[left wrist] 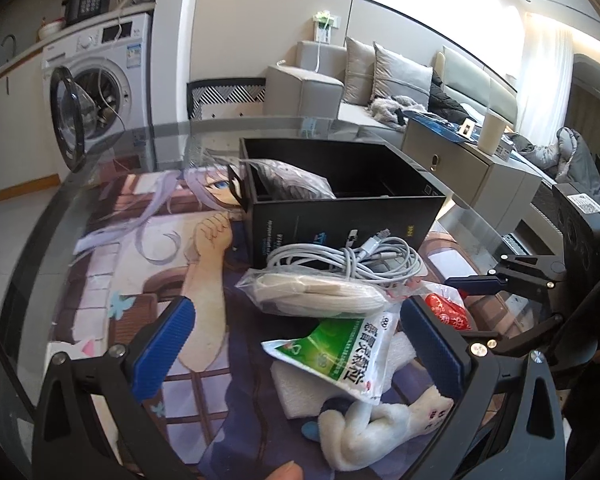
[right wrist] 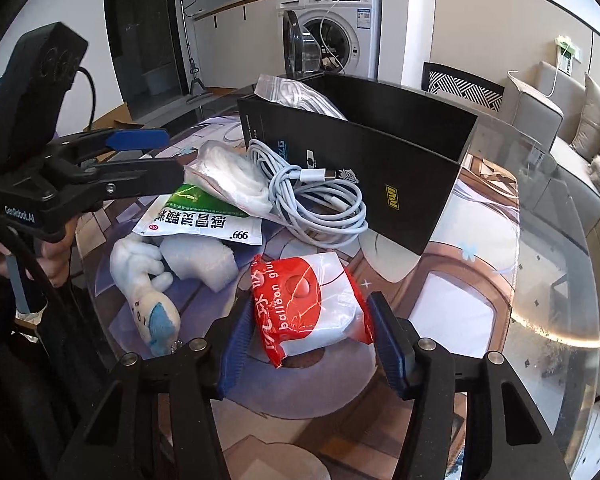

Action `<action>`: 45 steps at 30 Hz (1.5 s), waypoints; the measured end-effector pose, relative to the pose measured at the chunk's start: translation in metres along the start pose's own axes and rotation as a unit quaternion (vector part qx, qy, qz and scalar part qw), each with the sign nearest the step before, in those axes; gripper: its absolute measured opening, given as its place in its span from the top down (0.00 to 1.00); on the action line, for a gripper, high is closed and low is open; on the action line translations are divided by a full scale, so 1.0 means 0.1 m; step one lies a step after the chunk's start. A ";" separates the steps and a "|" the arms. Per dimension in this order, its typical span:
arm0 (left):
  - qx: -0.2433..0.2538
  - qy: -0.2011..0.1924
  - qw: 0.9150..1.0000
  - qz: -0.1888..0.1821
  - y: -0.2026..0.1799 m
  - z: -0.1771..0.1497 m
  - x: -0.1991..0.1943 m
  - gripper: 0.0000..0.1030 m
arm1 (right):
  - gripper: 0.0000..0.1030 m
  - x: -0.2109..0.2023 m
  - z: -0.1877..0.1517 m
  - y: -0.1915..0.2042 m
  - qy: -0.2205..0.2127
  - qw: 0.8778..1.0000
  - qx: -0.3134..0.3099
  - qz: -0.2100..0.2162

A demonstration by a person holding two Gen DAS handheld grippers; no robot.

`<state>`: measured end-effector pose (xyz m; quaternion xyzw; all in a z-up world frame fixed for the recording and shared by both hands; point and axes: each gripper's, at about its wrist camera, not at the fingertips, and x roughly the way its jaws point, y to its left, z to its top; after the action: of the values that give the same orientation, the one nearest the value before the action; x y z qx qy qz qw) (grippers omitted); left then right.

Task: Organize soft objects
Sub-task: 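Grasp a clear zip bag of white cable with the left gripper while the right holds the red bag, then lift the zip bag with the left gripper while the right lifts the red bag toward the box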

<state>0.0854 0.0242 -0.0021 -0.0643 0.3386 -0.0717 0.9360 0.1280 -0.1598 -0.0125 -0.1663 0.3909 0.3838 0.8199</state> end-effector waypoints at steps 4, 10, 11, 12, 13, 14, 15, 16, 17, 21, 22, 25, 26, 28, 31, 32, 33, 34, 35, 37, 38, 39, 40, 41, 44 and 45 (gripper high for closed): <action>0.012 0.014 1.000 -0.018 -0.06 0.04 0.10 0.00 | 0.44 0.00 0.00 0.01 0.001 1.000 -0.001 -0.001; 0.017 0.029 0.999 -0.015 -0.12 0.09 0.24 0.00 | 0.44 0.00 0.00 0.01 0.001 1.000 -0.001 0.000; 0.017 0.031 0.999 -0.016 -0.13 0.09 0.26 0.00 | 0.44 0.00 0.00 0.01 0.002 1.000 -0.001 0.000; 0.018 0.033 0.999 -0.014 -0.14 0.10 0.27 0.00 | 0.44 0.01 0.00 0.00 0.002 1.000 -0.002 0.000; 0.024 0.033 0.999 -0.009 -0.15 0.11 0.30 0.00 | 0.44 0.01 0.00 0.00 0.002 1.000 -0.002 0.000; 0.027 0.035 0.999 -0.006 -0.16 0.11 0.31 0.00 | 0.44 0.01 0.00 0.00 0.002 1.000 -0.002 0.001; 0.030 0.037 0.999 -0.004 -0.17 0.11 0.32 0.00 | 0.43 0.01 0.00 0.00 0.002 1.000 -0.002 0.001; 0.030 0.039 0.999 -0.004 -0.17 0.11 0.34 0.00 | 0.43 0.02 0.00 -0.01 0.002 1.000 -0.002 0.001; 0.029 0.041 0.999 -0.004 -0.17 0.10 0.34 0.00 | 0.43 0.02 0.00 -0.01 0.002 1.000 -0.001 0.002; 0.016 0.050 0.998 -0.015 -0.13 0.09 0.38 0.02 | 0.43 0.02 0.00 -0.01 0.001 1.000 -0.001 0.004; 0.015 0.053 0.998 -0.019 -0.13 0.08 0.39 0.04 | 0.43 0.01 0.00 -0.02 0.001 1.000 -0.001 0.004; 0.020 0.054 0.998 -0.024 -0.13 0.08 0.38 0.14 | 0.43 0.01 -0.01 -0.01 -0.001 1.000 -0.001 0.005; 0.020 0.052 0.998 -0.026 -0.12 0.08 0.36 0.22 | 0.43 0.01 -0.01 -0.01 -0.002 1.000 -0.002 0.005; 0.023 0.050 0.998 -0.032 -0.12 0.08 0.34 0.29 | 0.43 0.01 -0.01 0.00 -0.004 1.000 -0.005 0.003; 0.030 0.047 0.998 -0.038 -0.13 0.08 0.31 0.37 | 0.44 -0.01 -0.02 0.02 -0.007 1.000 -0.011 0.002; 0.030 0.045 0.998 -0.039 -0.12 0.07 0.30 0.39 | 0.44 -0.01 -0.01 0.03 -0.009 1.000 -0.012 0.002; 0.030 0.044 0.998 -0.039 -0.12 0.07 0.28 0.40 | 0.45 -0.01 -0.01 0.03 -0.010 1.000 -0.012 0.002; 0.029 0.040 0.998 -0.040 -0.12 0.07 0.25 0.40 | 0.45 -0.01 0.00 0.03 -0.012 1.000 -0.012 0.002; 0.028 0.038 0.998 -0.041 -0.11 0.07 0.23 0.40 | 0.45 -0.02 0.01 0.03 -0.013 1.000 -0.013 0.002; 0.027 0.031 0.998 -0.042 -0.11 0.07 0.19 0.41 | 0.45 -0.03 0.02 0.03 -0.015 1.000 -0.014 0.003; 0.027 0.028 0.998 -0.042 -0.10 0.07 0.16 0.41 | 0.45 -0.03 0.02 0.03 -0.016 1.000 -0.014 0.003; 0.026 0.025 0.998 -0.042 -0.10 0.07 0.13 0.41 | 0.45 -0.04 0.02 0.03 -0.017 1.000 -0.014 0.004; 0.026 0.023 0.999 -0.043 -0.09 0.06 0.11 0.41 | 0.45 -0.04 0.02 0.03 -0.019 1.000 -0.014 0.005; 0.025 0.020 0.999 -0.042 -0.08 0.07 0.10 0.41 | 0.45 -0.06 0.03 0.03 -0.023 1.000 -0.013 0.008; 0.022 0.010 0.999 -0.040 -0.05 0.07 0.03 0.41 | 0.45 -0.09 0.04 0.03 -0.034 0.999 -0.010 0.016; 0.020 0.005 0.999 -0.040 -0.05 0.08 -0.01 0.41 | 0.45 -0.10 0.04 0.03 -0.037 0.999 -0.010 0.017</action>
<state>0.0893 0.0204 0.0052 -0.0591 0.3390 -0.1161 0.9317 0.1238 -0.1605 -0.0017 -0.1536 0.3588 0.4074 0.8256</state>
